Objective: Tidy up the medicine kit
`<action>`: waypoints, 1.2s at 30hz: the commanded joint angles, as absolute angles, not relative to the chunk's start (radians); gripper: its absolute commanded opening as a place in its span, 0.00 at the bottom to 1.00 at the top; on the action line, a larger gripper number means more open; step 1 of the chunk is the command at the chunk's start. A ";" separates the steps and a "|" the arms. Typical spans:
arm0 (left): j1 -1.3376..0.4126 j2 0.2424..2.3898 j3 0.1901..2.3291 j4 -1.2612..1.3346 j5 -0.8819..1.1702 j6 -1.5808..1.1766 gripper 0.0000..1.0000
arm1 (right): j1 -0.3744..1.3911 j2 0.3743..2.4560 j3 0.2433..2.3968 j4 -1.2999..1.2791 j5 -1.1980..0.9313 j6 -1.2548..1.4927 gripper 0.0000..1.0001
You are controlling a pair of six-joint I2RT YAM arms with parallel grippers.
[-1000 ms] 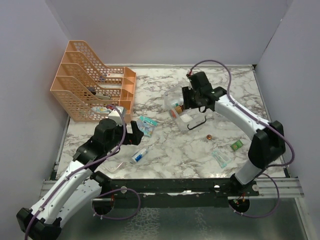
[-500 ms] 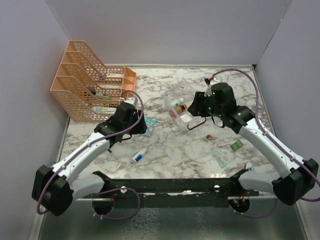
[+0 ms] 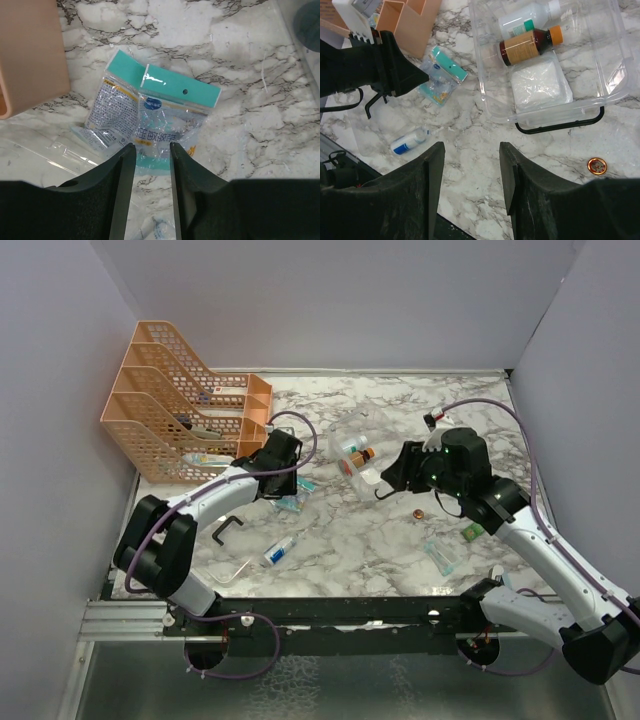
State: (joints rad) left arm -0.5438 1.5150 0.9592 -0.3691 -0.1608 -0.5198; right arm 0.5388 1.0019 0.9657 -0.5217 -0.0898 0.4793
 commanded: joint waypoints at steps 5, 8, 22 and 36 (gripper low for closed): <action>-0.525 1.592 0.989 -0.382 -0.210 -0.472 0.41 | 0.543 0.980 0.941 -0.495 -0.135 0.491 0.48; -0.518 1.620 0.991 -0.379 -0.181 -0.467 0.41 | 0.542 0.983 0.940 -0.497 -0.137 0.491 0.48; -0.499 1.655 0.976 -0.345 -0.102 -0.471 0.26 | 0.543 0.991 0.936 -0.497 -0.146 0.509 0.47; -0.499 1.584 0.965 -0.347 -0.046 -0.481 0.16 | 0.542 0.993 0.931 -0.506 -0.213 0.493 0.47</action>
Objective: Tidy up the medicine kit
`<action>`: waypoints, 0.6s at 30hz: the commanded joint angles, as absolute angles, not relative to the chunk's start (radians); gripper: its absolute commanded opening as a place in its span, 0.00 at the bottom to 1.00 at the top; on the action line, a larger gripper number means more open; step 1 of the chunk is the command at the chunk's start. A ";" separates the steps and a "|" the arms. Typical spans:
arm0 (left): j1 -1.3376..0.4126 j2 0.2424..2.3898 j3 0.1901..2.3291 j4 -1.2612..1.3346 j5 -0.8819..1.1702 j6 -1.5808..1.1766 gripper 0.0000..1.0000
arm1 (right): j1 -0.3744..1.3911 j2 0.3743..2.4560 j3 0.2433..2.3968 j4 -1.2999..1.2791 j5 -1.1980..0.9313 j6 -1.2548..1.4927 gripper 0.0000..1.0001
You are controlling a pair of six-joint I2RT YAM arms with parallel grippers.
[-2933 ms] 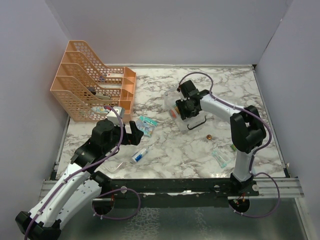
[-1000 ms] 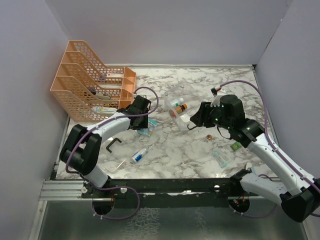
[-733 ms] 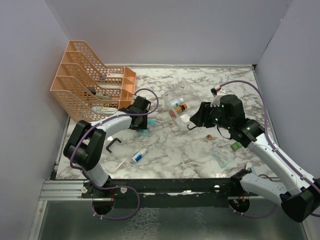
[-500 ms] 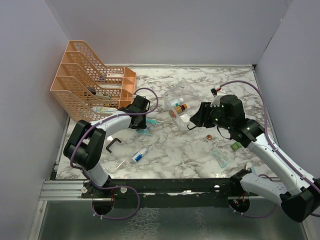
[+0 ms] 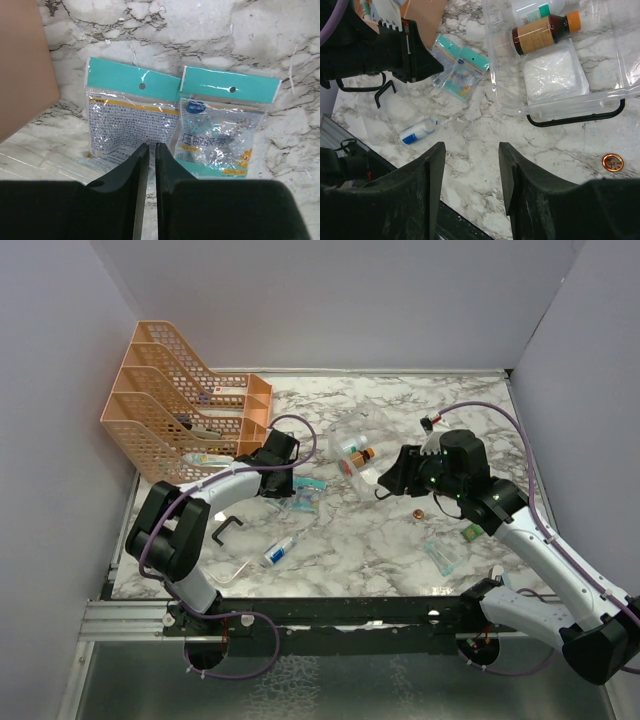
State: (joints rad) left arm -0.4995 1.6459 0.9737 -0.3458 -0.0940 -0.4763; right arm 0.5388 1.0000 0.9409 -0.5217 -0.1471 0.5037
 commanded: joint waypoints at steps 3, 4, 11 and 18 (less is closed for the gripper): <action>-0.500 1.541 0.953 -0.327 0.021 -0.490 0.32 | 0.543 0.993 0.925 -0.504 -0.218 0.495 0.47; -0.501 1.535 0.949 -0.319 0.045 -0.489 0.35 | 0.543 0.992 0.922 -0.500 -0.216 0.496 0.47; -0.509 1.575 0.946 -0.281 0.133 -0.493 0.38 | 0.543 0.994 0.907 -0.486 -0.212 0.506 0.47; -0.512 1.643 0.962 -0.281 0.112 -0.503 0.40 | 0.543 1.003 0.907 -0.485 -0.203 0.502 0.47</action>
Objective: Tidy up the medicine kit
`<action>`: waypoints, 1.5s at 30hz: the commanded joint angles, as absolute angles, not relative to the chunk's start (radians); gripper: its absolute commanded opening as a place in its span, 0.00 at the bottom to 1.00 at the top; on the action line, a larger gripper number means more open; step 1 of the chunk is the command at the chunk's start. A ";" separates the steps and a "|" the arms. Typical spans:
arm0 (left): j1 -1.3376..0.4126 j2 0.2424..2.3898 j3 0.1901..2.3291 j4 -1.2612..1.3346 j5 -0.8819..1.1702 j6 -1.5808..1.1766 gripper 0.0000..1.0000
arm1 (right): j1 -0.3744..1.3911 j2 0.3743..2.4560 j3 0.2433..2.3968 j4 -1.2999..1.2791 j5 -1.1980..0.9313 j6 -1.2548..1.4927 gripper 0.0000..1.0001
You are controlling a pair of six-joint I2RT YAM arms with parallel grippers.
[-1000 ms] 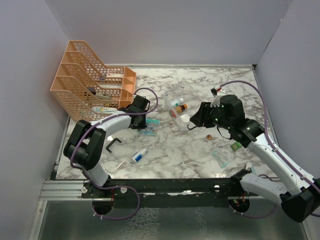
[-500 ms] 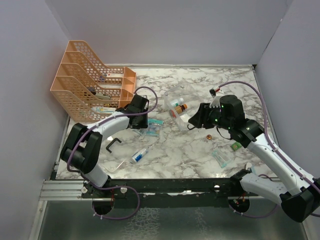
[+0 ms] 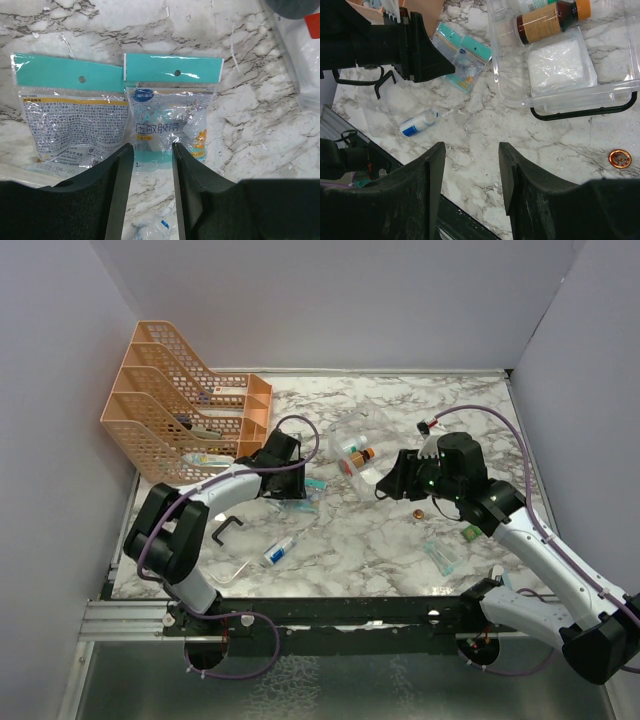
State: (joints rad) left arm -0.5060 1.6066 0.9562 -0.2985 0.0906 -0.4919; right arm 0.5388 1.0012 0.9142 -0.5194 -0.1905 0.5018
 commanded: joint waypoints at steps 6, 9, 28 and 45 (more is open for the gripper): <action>-0.512 1.690 0.963 -0.286 0.064 -0.509 0.40 | 0.543 1.008 0.909 -0.481 -0.196 0.500 0.47; -0.513 1.735 0.966 -0.298 0.039 -0.511 0.39 | 0.543 1.009 0.909 -0.480 -0.194 0.499 0.47; -0.524 1.519 0.925 -0.317 0.018 -0.528 0.00 | 0.543 0.957 0.833 -0.359 -0.335 0.526 0.61; -0.523 1.048 0.896 -0.263 0.206 -0.725 0.00 | 0.687 1.146 0.861 -0.005 -0.448 0.636 0.66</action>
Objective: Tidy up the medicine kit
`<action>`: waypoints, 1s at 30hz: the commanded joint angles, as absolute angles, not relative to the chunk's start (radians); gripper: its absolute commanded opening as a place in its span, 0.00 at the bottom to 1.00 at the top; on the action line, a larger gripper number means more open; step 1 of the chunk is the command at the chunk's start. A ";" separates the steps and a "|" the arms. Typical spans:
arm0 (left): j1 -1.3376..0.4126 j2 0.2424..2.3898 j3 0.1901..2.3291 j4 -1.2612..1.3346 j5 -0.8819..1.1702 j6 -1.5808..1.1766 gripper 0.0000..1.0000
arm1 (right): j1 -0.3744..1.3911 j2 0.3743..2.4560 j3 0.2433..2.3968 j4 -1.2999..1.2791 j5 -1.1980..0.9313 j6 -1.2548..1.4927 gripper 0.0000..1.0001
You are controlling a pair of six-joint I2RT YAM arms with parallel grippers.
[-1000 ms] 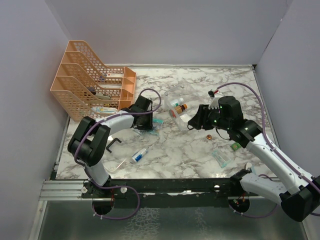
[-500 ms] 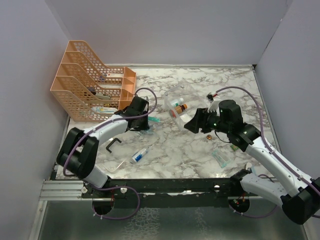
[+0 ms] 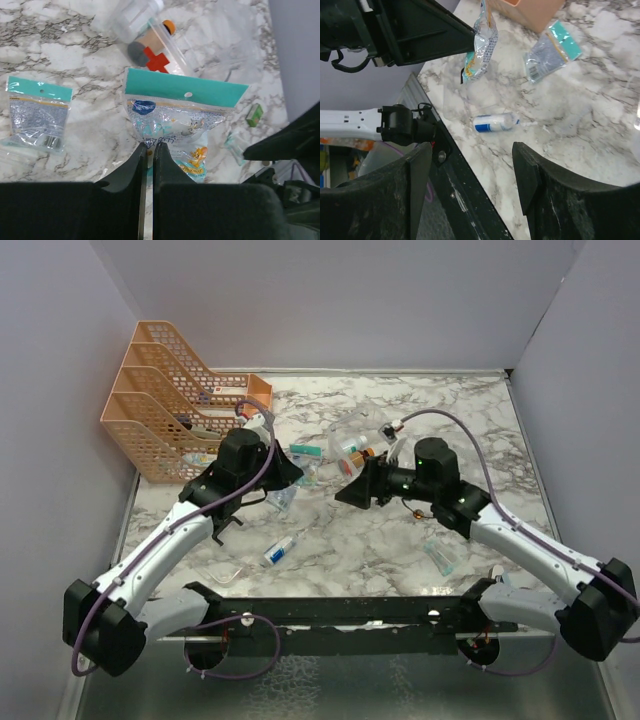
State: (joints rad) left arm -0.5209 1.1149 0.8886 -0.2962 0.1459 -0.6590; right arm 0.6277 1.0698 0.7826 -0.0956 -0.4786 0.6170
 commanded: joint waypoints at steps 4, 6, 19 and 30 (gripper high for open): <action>-0.524 1.003 0.888 -0.256 0.218 -0.737 0.00 | 0.719 1.223 0.922 0.051 -0.410 0.662 0.66; -0.523 0.989 0.885 -0.251 0.215 -0.734 0.00 | 0.742 1.273 0.971 0.047 -0.399 0.651 0.66; -0.523 0.948 0.861 -0.249 0.183 -0.722 0.00 | 0.788 1.434 1.104 0.000 -0.231 0.725 0.49; -0.523 0.935 0.871 -0.286 0.111 -0.699 0.21 | 0.791 1.430 1.103 0.028 -0.227 0.739 0.09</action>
State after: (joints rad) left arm -0.5209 0.9684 0.8669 -0.2775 0.1772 -0.7174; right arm 0.7887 1.4284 1.0714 0.0116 -0.2714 0.7509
